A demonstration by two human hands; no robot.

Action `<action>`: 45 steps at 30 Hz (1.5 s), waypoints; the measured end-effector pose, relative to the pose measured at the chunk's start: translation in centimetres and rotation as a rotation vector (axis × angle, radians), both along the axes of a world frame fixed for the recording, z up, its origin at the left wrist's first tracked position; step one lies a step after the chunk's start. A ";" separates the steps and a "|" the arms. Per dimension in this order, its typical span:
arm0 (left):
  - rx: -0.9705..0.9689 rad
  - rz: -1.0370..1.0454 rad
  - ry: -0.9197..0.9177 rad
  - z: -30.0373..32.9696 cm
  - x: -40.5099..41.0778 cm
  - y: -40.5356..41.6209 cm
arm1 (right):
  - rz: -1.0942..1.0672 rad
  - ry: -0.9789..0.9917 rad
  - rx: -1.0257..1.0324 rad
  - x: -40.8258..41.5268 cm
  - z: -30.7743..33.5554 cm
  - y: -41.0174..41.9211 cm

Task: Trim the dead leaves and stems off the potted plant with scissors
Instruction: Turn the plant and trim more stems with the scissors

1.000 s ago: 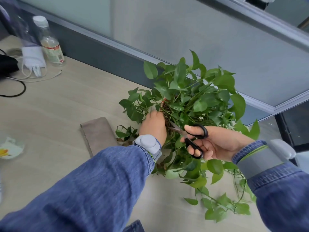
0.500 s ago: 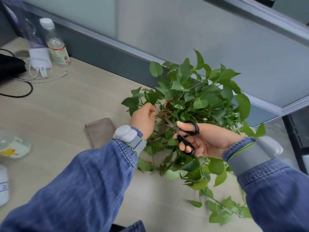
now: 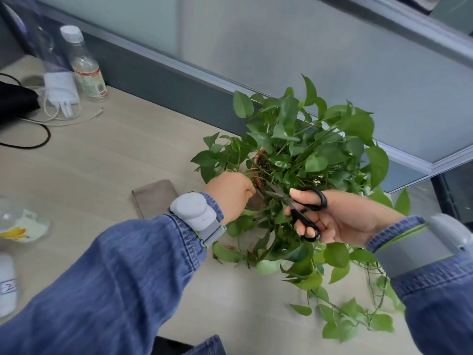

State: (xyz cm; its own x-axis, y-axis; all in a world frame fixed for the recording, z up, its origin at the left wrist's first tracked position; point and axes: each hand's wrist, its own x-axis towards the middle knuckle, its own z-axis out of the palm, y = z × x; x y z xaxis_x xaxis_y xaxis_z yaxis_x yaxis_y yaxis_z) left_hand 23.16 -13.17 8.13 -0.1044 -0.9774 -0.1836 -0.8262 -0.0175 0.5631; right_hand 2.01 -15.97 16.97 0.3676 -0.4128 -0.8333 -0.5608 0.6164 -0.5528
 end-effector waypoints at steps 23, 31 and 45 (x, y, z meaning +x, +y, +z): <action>0.135 -0.151 0.087 -8.2 -2.2 0.2 | 0.130 0.118 -0.006 -0.2 -0.3 1.6; -0.090 0.013 0.064 -7.5 -0.8 1.3 | -0.070 -0.042 0.227 0.6 -1.6 2.8; -0.095 0.000 0.108 -6.5 -0.1 3.1 | -0.428 -0.104 0.306 3.1 -2.6 5.0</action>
State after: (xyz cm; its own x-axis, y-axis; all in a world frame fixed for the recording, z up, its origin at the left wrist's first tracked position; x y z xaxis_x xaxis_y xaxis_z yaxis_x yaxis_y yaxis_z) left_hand 23.02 -10.08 1.61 -0.1190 -0.9898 -0.0781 -0.7607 0.0404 0.6478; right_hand 5.14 -11.02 14.34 0.3069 -0.2883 -0.9070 -0.1756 0.9195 -0.3516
